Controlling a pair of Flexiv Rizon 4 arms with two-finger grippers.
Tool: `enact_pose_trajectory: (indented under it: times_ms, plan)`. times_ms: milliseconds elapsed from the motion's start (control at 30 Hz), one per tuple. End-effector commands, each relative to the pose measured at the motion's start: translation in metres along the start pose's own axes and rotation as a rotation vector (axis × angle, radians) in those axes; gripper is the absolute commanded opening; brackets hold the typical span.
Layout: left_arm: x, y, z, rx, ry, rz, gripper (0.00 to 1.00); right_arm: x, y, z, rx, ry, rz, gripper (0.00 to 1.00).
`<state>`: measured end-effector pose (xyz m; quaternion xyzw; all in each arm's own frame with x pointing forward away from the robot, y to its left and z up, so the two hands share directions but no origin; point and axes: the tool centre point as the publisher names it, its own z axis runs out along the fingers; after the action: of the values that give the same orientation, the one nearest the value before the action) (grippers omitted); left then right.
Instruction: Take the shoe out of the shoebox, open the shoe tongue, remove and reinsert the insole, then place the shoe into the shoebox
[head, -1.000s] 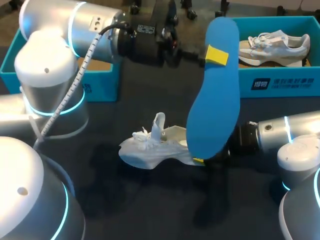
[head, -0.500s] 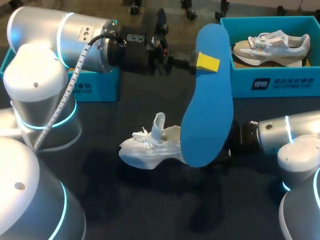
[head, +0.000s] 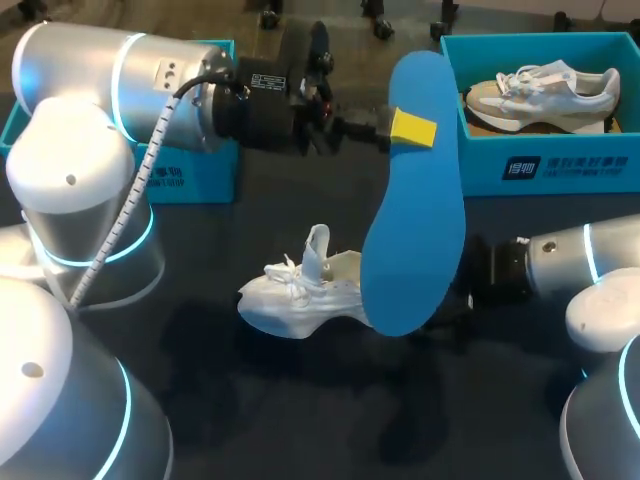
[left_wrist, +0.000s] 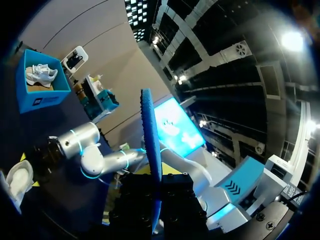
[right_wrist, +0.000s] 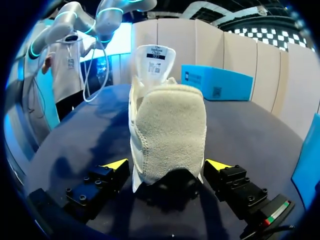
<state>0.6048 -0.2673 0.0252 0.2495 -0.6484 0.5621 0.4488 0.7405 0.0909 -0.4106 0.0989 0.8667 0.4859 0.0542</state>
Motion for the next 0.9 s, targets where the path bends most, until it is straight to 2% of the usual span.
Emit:
enact_pose_trajectory:
  times_ms: [33, 600, 800, 900]
  plan:
    - [0.000, 0.002, -0.001, 0.003, 0.000, 0.000, 0.00, 0.002, 0.009, -0.011, 0.054, -0.003, 0.008, 1.00]
    - [0.000, 0.002, -0.001, 0.003, 0.000, 0.000, 0.00, -0.015, 0.040, -0.035, 0.212, -0.114, 0.043, 1.00]
    - [0.000, 0.002, -0.001, 0.003, 0.000, 0.000, 0.00, -0.021, 0.052, -0.037, 0.232, -0.089, 0.027, 1.00]
    - [0.000, 0.002, -0.001, 0.003, 0.000, 0.000, 0.00, -0.024, 0.057, -0.040, 0.317, -0.059, 0.046, 1.00]
